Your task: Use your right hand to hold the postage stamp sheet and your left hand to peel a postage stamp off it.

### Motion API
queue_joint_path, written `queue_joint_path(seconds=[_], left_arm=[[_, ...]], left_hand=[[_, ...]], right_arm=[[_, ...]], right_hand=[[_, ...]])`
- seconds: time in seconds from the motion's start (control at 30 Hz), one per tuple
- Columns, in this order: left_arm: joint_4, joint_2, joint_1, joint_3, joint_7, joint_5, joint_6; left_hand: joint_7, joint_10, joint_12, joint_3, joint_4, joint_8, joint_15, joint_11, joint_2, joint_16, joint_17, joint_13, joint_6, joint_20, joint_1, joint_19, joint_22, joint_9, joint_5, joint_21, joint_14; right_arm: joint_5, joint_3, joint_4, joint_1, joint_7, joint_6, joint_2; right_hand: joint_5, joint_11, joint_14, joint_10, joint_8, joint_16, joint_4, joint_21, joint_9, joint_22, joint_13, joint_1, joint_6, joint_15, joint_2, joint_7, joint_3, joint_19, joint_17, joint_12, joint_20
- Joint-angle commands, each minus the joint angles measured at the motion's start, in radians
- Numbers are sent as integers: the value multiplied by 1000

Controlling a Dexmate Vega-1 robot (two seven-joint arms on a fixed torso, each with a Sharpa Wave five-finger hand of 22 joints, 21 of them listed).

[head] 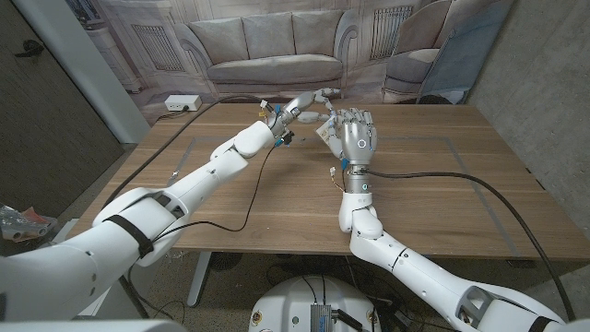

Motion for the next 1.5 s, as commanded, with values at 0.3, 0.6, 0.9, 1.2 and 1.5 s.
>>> queue_joint_path(seconds=[0.3,0.6,0.9,1.2,1.5], left_arm=[[137,-63,-41,-23,-34,1,-54],[117,-60,-35,-31,-63,-4,-48],[49,-34,-8,-38,-47,0,-21],[14,-19,6,-39,-36,-8,-12],[13,-18,6,-39,-50,-33,-17]], left_hand=[[3,-2,0,-7,3,10,-14,6,10,3,2,2,-5,3,3,-5,5,13,3,9,-7],[4,-3,0,-12,4,13,-14,5,12,3,2,2,-7,4,4,-6,5,19,3,10,-8],[5,-3,0,-16,3,17,-14,3,12,3,1,2,-7,4,5,-7,4,24,3,11,-8],[1,-1,1,-19,3,18,-13,4,13,3,1,3,-11,4,7,-8,4,28,4,13,-8],[1,0,2,-23,4,22,-14,3,14,4,1,3,-7,5,8,-7,4,32,4,15,-7]], right_arm=[[-101,102,63,-29,0,73,77],[-26,57,49,-4,0,18,44],[-69,124,49,-33,0,43,86],[-73,116,27,-42,0,32,68],[-14,36,12,-14,0,-27,12]], right_hand=[[-9,20,3,-59,-57,0,22,12,16,2,25,-50,-234,-164,-67,-40,-26,-8,1,-28,-32],[-3,28,-11,-93,-75,-2,26,10,9,1,30,-68,-296,-162,-86,-36,-37,-12,2,-33,-23],[1,27,-13,-99,-78,-1,28,10,6,1,32,-69,-308,-163,-81,-37,-35,-12,3,-32,-22],[6,28,-13,-92,-73,0,30,10,3,1,31,-70,-296,-163,-75,-36,-34,-12,4,-28,-21],[11,26,-11,-84,-63,2,30,11,-1,1,28,-65,-272,-164,-67,-32,-29,-11,5,-24,-20]])
